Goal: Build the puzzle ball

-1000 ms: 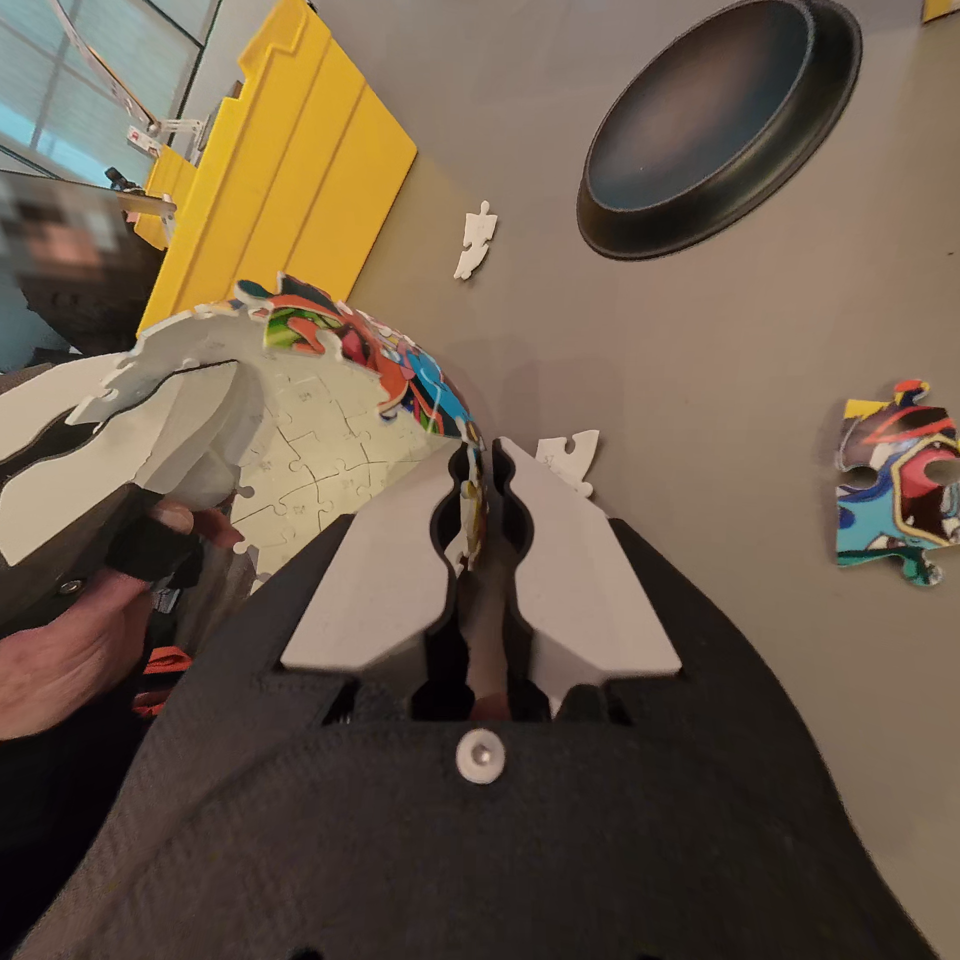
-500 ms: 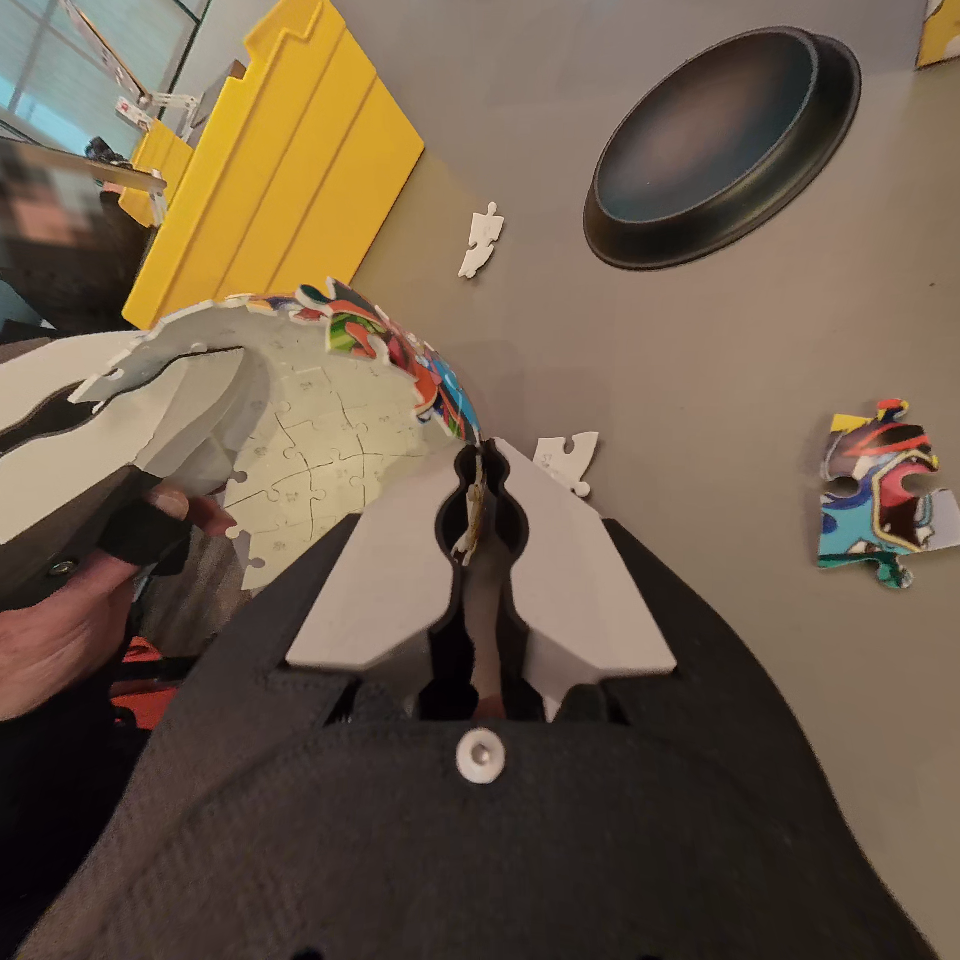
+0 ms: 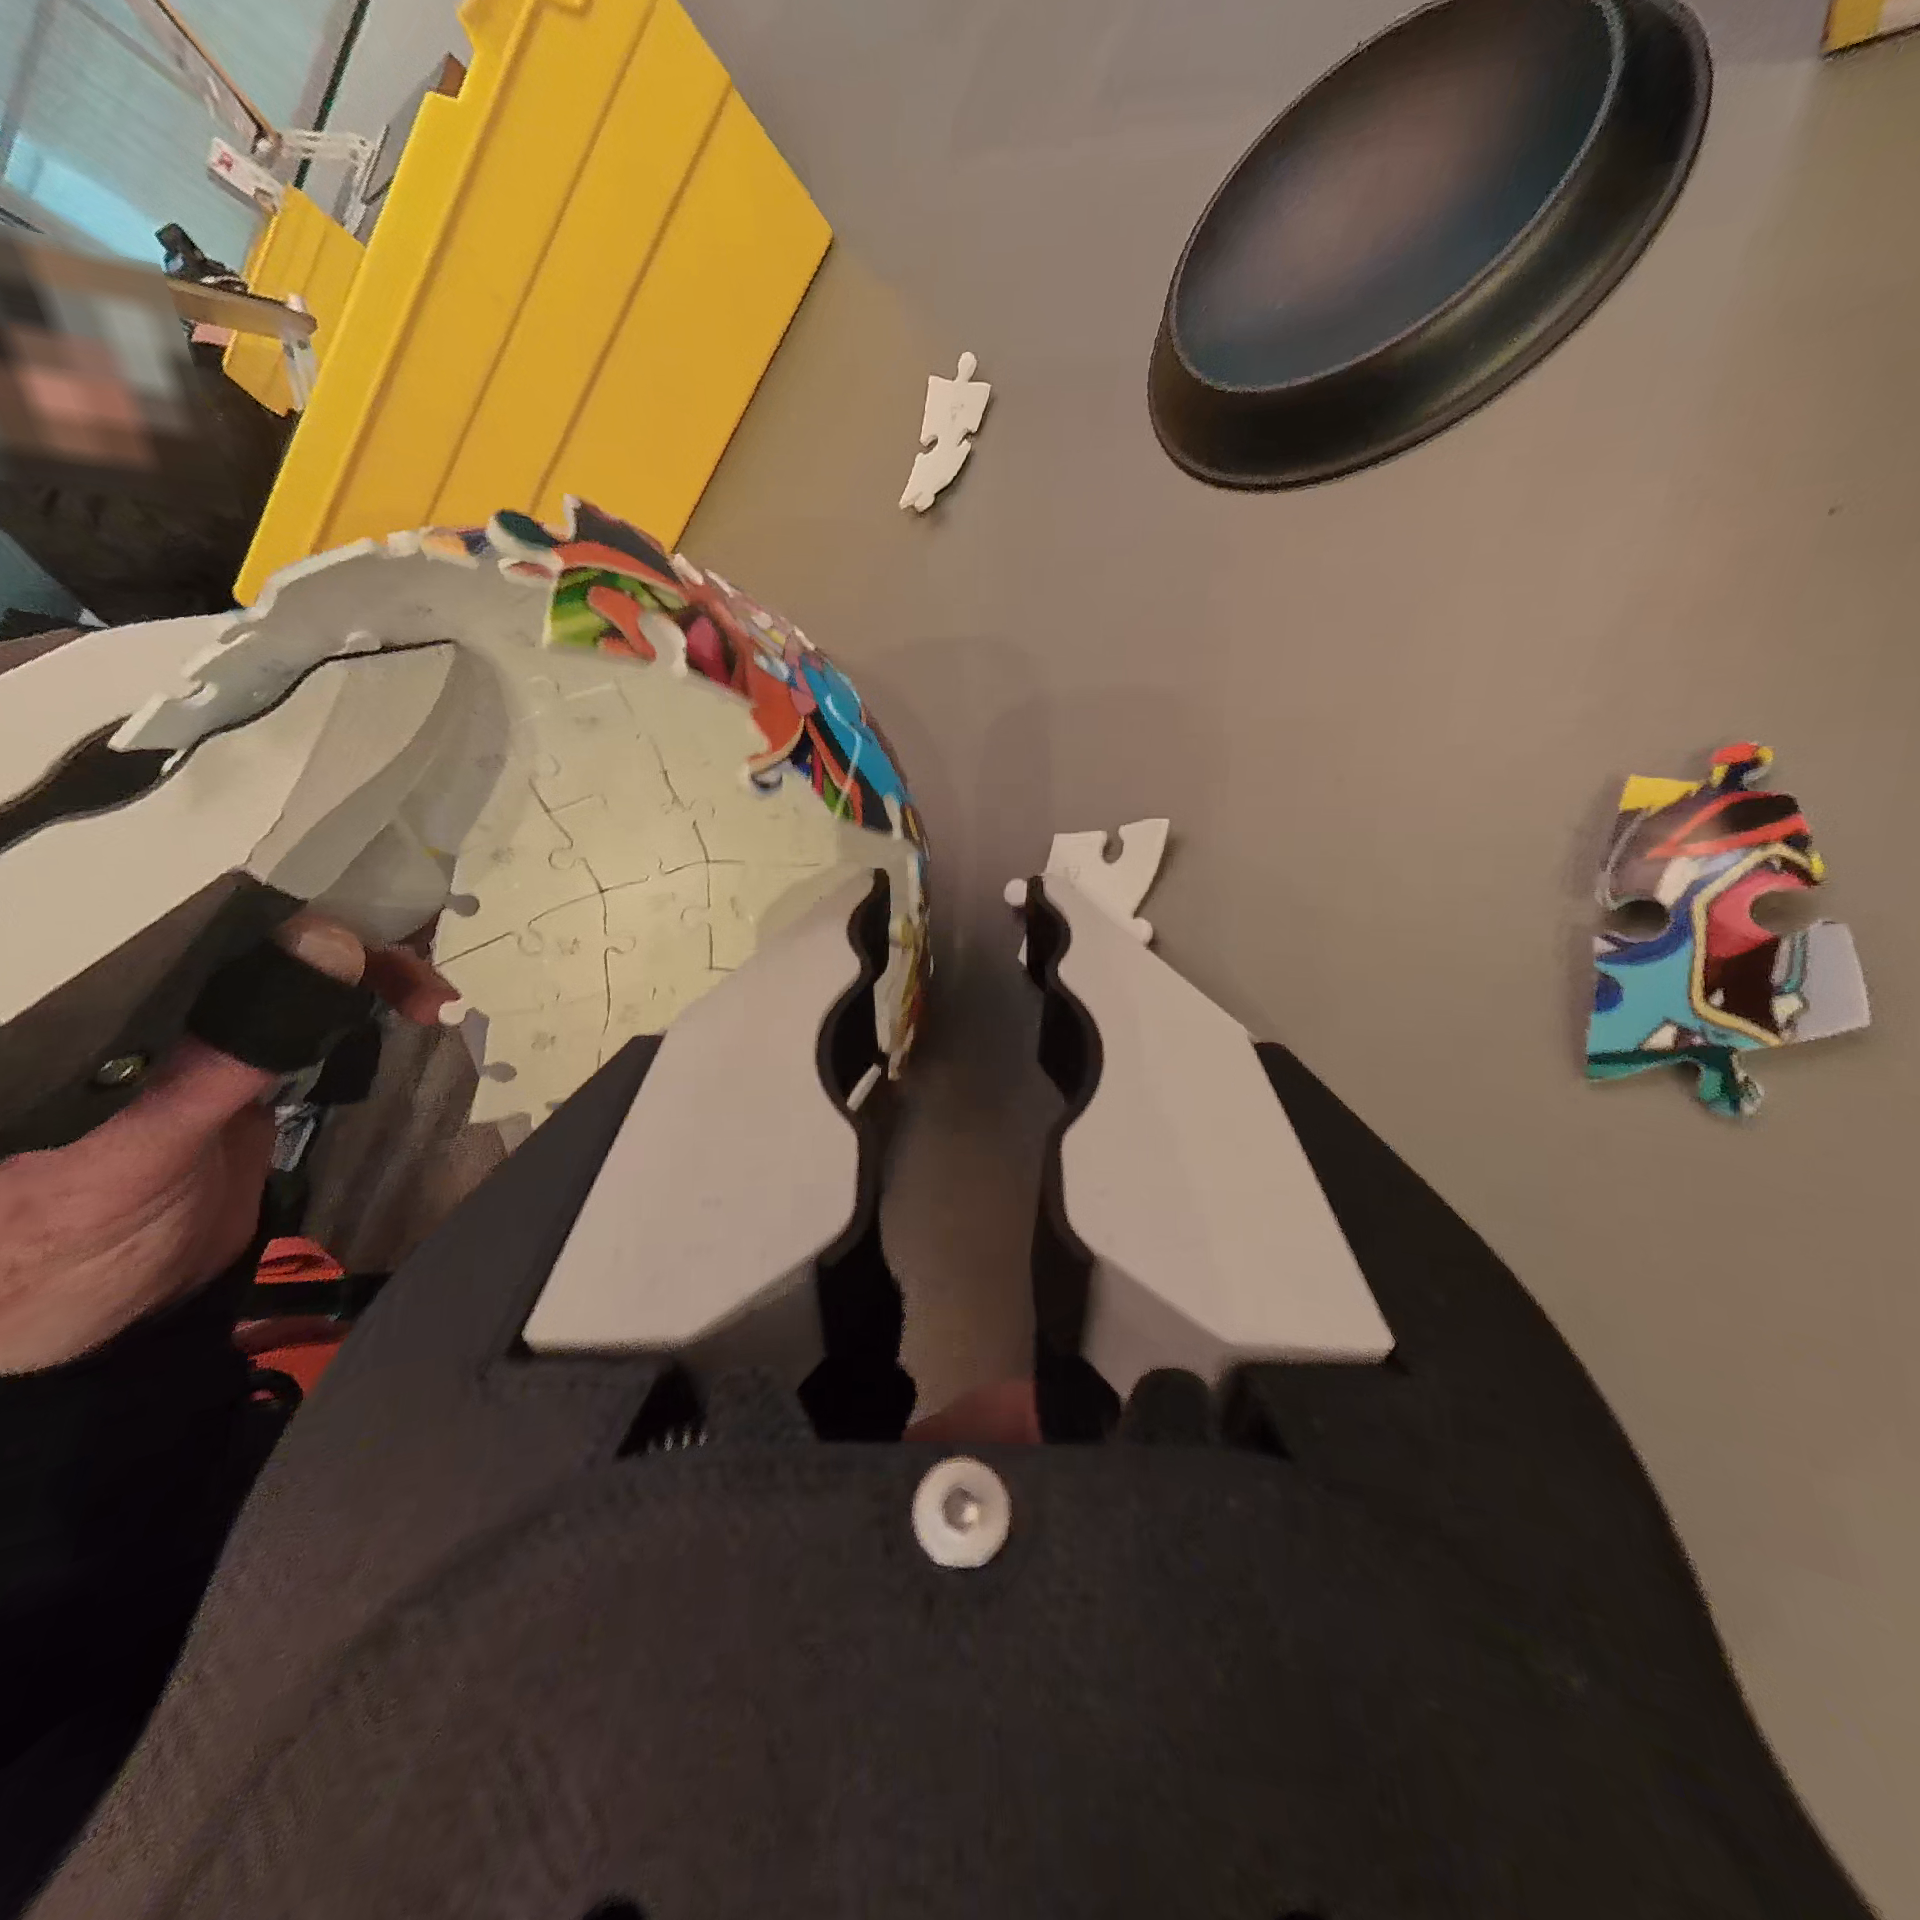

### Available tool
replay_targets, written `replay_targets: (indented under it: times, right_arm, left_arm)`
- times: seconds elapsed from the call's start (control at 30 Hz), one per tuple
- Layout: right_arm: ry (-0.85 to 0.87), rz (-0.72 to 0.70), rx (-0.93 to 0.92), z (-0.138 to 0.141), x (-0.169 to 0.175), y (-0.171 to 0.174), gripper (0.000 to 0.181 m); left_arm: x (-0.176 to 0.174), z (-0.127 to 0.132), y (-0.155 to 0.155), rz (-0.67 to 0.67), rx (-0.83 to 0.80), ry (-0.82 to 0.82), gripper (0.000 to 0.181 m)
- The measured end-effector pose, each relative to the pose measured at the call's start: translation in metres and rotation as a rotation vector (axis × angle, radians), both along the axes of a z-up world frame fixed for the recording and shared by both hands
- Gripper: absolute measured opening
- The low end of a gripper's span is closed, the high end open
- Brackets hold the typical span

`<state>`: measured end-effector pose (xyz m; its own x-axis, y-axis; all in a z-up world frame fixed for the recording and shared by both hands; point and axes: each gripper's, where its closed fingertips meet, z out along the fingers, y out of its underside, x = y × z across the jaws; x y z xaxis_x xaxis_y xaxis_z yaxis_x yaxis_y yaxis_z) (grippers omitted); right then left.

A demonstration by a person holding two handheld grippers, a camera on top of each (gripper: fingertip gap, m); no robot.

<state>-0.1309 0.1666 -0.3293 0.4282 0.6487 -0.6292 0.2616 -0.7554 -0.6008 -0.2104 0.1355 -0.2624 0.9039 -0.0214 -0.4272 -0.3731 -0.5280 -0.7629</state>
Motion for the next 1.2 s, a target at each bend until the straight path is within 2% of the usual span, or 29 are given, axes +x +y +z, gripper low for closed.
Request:
replay_targets:
  times: [0.27, 0.37, 0.5, 0.6, 0.77, 0.9, 1.03, 1.1, 1.2]
  right_arm:
    - [-0.003, 0.051, 0.023, 0.008, 0.011, -0.01, 0.023]
    - [-0.019, 0.062, 0.016, 0.002, 0.008, -0.01, 0.026]
    - [-0.026, 0.08, 0.029, -0.001, -0.002, -0.011, 0.018]
    - [-0.024, 0.075, 0.038, -0.001, -0.005, -0.01, 0.002]
    - [-0.032, 0.067, 0.046, -0.002, -0.005, -0.007, 0.0]
    - [-0.029, 0.045, 0.048, -0.002, -0.005, -0.004, 0.001]
    - [-0.025, 0.055, 0.051, -0.001, -0.007, -0.006, 0.019]
    - [-0.031, 0.058, 0.047, -0.002, -0.007, -0.005, 0.022]
    - [-0.04, 0.065, 0.068, -0.002, -0.008, -0.005, 0.003]
  left_arm:
    - [-0.004, -0.001, 0.0, 0.009, 0.005, -0.009, 0.003]
    - [-0.004, -0.001, 0.0, 0.011, 0.005, -0.023, 0.003]
    - [-0.002, 0.001, 0.0, 0.007, 0.01, -0.024, 0.003]
    - [-0.001, 0.001, 0.0, 0.005, 0.012, -0.019, 0.003]
    - [0.0, 0.0, 0.001, 0.004, 0.01, -0.014, 0.003]
    - [-0.001, -0.001, 0.001, 0.009, 0.009, -0.015, 0.003]
    - [-0.002, -0.001, 0.001, 0.01, 0.009, -0.019, 0.003]
    - [-0.001, 0.0, 0.001, 0.01, 0.012, -0.024, 0.003]
    - [0.0, -0.001, 0.001, 0.007, 0.01, -0.027, 0.003]
